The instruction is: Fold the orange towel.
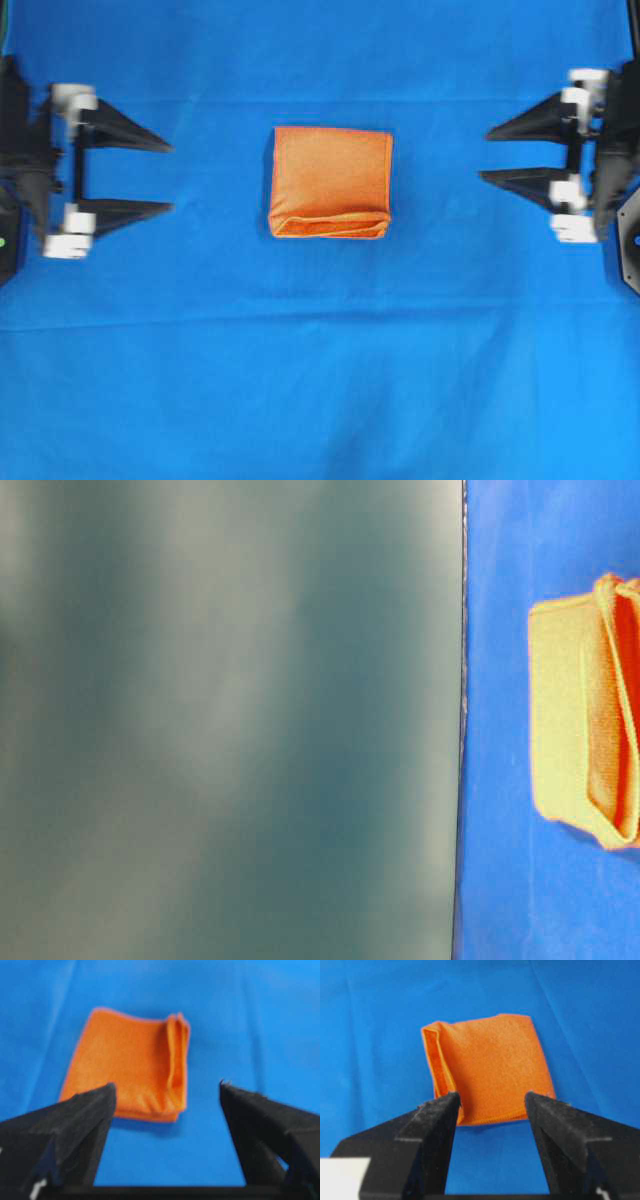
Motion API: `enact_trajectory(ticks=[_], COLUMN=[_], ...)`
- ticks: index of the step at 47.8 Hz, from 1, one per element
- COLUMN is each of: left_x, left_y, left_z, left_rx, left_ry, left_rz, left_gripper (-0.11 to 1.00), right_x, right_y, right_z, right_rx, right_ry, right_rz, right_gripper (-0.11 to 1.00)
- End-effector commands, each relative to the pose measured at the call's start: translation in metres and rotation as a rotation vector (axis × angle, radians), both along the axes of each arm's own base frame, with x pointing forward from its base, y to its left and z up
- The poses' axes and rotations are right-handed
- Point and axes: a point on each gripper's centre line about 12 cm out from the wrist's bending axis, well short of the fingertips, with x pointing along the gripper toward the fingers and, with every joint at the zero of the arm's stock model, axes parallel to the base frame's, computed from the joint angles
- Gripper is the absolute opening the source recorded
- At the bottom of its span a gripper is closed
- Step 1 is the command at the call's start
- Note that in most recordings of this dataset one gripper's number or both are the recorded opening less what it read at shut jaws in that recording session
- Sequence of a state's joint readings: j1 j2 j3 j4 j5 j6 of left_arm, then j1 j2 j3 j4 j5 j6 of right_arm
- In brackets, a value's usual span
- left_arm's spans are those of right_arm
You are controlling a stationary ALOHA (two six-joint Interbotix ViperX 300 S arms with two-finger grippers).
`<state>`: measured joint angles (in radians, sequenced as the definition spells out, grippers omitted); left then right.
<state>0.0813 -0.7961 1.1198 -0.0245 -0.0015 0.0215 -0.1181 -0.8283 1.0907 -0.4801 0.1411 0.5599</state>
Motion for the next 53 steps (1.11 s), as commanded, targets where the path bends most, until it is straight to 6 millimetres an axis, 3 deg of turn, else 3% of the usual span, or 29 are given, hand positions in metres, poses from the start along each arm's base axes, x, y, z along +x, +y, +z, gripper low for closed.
enact_trajectory(ticks=[1, 12, 21, 53], left_x=[-0.014, -0.049, -0.064, -0.066], left_y=[0.0, -0.004, -0.005, -0.005], left_z=[0.009, -0.002, -0.023, -0.027], left_rx=[0.004, 0.005, -0.008, -0.008], left_ry=[-0.064, -0.117, -0.119, -0.116], left_rz=[0.004, 0.004, 0.007, 0.009], left_gripper=[0.76, 0.77, 0.76, 0.76], right_x=[-0.013, -0.041, -0.048, -0.046], right_y=[0.002, 0.007, 0.01, 0.011], right_z=[0.002, -0.03, -0.045, -0.048], right_rx=[-0.006, 0.004, 0.02, 0.024], right_ry=[-0.044, -0.048, -0.045, -0.052], right_rz=[0.004, 0.014, 0.024, 0.04], right_gripper=[0.59, 0.59, 0.59, 0.59])
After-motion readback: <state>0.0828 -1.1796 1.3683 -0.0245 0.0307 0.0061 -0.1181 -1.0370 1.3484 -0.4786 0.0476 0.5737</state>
